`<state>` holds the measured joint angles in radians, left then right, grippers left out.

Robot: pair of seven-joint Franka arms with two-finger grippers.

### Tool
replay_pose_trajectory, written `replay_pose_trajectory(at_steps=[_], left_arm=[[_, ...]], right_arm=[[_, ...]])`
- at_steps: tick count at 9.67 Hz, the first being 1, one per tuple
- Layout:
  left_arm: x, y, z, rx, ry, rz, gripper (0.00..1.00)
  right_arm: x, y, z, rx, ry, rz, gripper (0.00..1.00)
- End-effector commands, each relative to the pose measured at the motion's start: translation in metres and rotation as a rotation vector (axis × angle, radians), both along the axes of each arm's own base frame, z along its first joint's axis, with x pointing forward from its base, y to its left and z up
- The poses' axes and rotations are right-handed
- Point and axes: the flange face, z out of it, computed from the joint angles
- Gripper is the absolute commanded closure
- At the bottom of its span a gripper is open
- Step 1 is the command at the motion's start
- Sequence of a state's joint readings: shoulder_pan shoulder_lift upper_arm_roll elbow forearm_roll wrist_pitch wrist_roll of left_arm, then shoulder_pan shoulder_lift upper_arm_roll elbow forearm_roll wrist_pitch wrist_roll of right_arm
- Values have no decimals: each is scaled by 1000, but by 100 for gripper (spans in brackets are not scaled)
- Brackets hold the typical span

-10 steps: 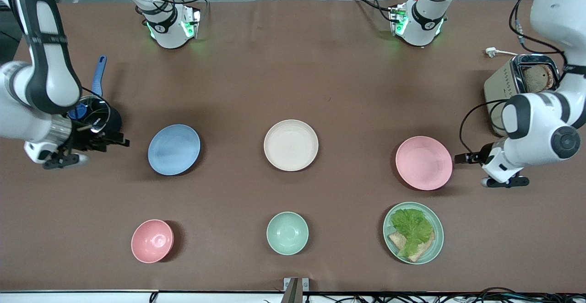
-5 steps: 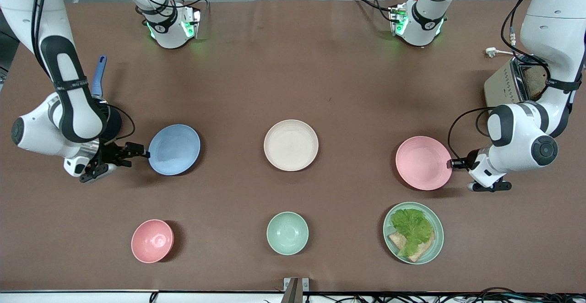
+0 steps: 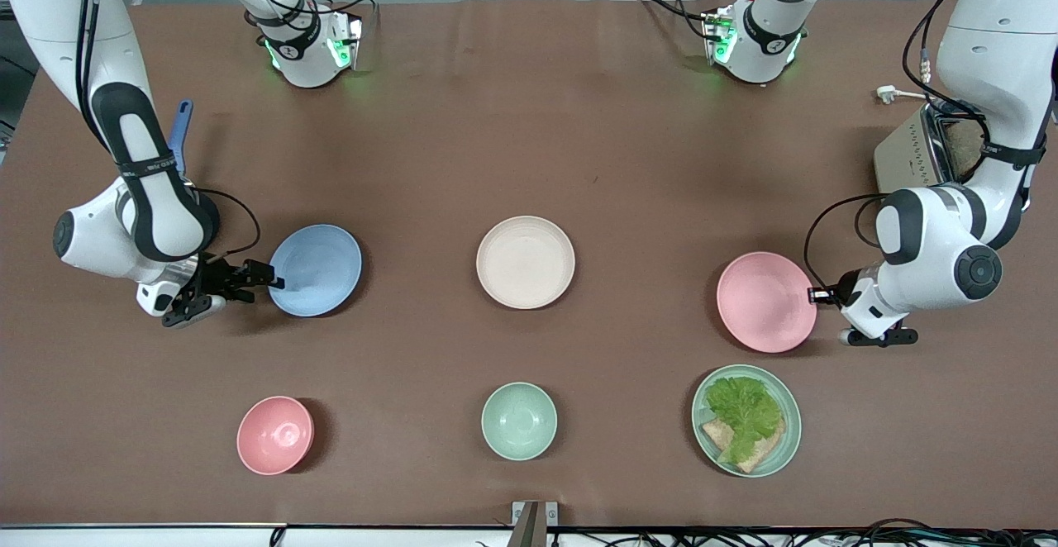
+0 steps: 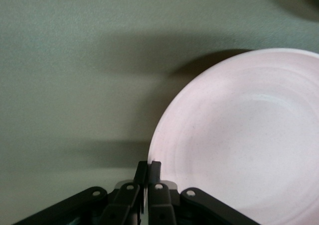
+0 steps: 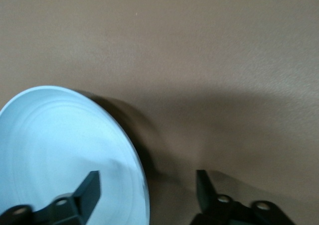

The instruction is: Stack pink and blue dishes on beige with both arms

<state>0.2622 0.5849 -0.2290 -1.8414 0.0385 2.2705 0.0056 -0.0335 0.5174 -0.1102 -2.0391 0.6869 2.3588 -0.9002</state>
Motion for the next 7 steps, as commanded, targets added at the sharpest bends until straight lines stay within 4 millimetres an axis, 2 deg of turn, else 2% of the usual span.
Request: replay_pose_trajectory(at_steps=[1,3,4,5,6,7], left_arm=[[1,-21,-3,-47,6,1,100],[-7,-64,64,-115,65,-9,100],[-14,-97,89,-145,99,28,100],[-22,-140,103,-147,124,73,100],[-32,-189,109,-140,149,141,100],[-45,-240,111,-127,158,172,100]], right_arm=[[-9,6,-2,22,-13,-7,33],[-9,11,-4,42,-9,-22,45],[-10,12,-4,44,-6,-22,58],[-10,11,-4,52,0,-25,84],[-10,10,-3,59,4,-26,99],[-9,11,-2,70,12,-22,99]])
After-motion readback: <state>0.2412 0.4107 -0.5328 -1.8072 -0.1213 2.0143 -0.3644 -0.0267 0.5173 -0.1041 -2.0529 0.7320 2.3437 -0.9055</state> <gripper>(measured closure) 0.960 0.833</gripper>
